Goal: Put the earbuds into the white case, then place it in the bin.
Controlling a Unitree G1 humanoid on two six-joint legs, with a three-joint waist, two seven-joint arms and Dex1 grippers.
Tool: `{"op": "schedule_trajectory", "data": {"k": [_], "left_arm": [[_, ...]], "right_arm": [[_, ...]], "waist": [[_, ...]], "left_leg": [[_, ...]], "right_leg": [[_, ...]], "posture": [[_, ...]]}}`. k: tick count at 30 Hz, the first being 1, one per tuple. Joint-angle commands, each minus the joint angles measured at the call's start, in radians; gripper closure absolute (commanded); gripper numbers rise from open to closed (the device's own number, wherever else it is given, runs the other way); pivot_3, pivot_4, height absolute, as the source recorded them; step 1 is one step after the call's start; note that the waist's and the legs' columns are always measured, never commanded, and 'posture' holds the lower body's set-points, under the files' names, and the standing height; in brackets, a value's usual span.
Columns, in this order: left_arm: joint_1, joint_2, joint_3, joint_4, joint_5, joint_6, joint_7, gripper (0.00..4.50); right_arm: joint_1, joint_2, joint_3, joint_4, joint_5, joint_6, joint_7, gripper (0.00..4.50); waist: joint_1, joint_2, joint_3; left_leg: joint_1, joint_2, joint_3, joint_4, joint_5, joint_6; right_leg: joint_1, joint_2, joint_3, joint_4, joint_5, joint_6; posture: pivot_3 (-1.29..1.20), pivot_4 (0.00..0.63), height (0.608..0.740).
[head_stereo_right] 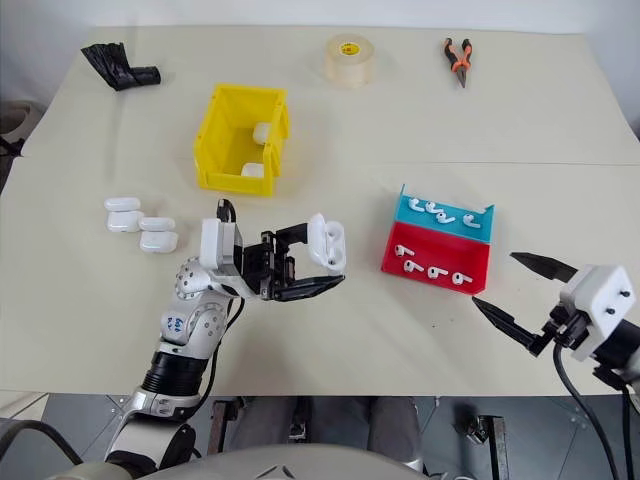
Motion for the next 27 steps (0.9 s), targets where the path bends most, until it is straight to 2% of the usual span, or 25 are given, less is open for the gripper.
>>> {"op": "schedule_trajectory", "data": {"k": [1, 6, 11, 16, 19, 23, 27], "left_arm": [[-0.018, -0.008, -0.028, 0.013, 0.007, -0.035, -0.036, 1.54], [-0.036, -0.007, -0.038, 0.036, 0.033, -0.063, -0.035, 1.54], [-0.048, -0.001, -0.036, 0.029, 0.031, -0.064, -0.026, 1.54], [-0.049, 0.005, -0.041, 0.029, 0.034, -0.064, -0.022, 1.54], [-0.043, 0.005, -0.043, 0.021, 0.037, -0.061, -0.012, 1.54], [-0.023, 0.013, -0.055, -0.006, 0.033, -0.039, -0.003, 1.54], [-0.015, 0.014, -0.065, -0.012, 0.025, -0.027, -0.007, 1.54]], "right_arm": [[0.062, -0.011, -0.072, -0.089, -0.02, 0.077, -0.062, 0.0], [0.072, -0.094, -0.053, -0.114, -0.066, 0.215, -0.095, 0.0], [-0.079, -0.247, 0.049, -0.107, -0.028, 0.393, -0.081, 0.0], [-0.297, -0.433, 0.264, -0.109, -0.012, 0.568, -0.046, 0.0], [-0.433, -0.502, 0.404, -0.079, -0.023, 0.608, 0.0, 0.0], [-0.643, -0.515, 0.619, 0.023, -0.118, 0.603, 0.04, 0.0], [-0.727, -0.513, 0.743, 0.096, -0.219, 0.547, 0.08, 0.0]], "waist": [[-0.002, 0.0, 0.0], [-0.006, 0.0, 0.0], [-0.01, 0.0, 0.0], [-0.007, 0.0, 0.0], [-0.005, 0.0, 0.0], [-0.007, 0.0, 0.001], [-0.007, 0.0, 0.001]], "left_leg": [[0.0, 0.0, 0.0, 0.0, 0.0, 0.0], [0.0, 0.0, -0.001, 0.0, 0.0, 0.0], [0.0, 0.0, -0.002, 0.001, 0.0, 0.0], [-0.001, 0.0, -0.003, 0.002, 0.0, 0.0], [-0.005, 0.0, -0.006, 0.005, -0.001, 0.001], [-0.008, 0.0, -0.007, 0.007, -0.001, 0.002], [-0.01, 0.0, -0.008, 0.008, -0.001, 0.002]], "right_leg": [[0.0, 0.0, 0.0, 0.0, 0.0, 0.0], [0.0, 0.0, 0.0, 0.0, 0.0, 0.0], [0.0, 0.0, 0.0, 0.0, 0.0, 0.0], [0.0, 0.0, -0.001, 0.0, 0.0, 0.0], [0.0, 0.0, -0.003, -0.001, 0.0, 0.0], [-0.001, -0.001, -0.004, -0.001, 0.0, 0.001], [-0.002, -0.001, -0.005, -0.002, 0.001, 0.001]], "posture": [[0.0, 0.15, 0.74], [0.0, 0.15, 0.74], [0.0, 0.15, 0.74], [0.0, 0.15, 0.74], [0.0, 0.15, 0.74], [0.0, 0.15, 0.74], [0.0, 0.15, 0.74]]}}
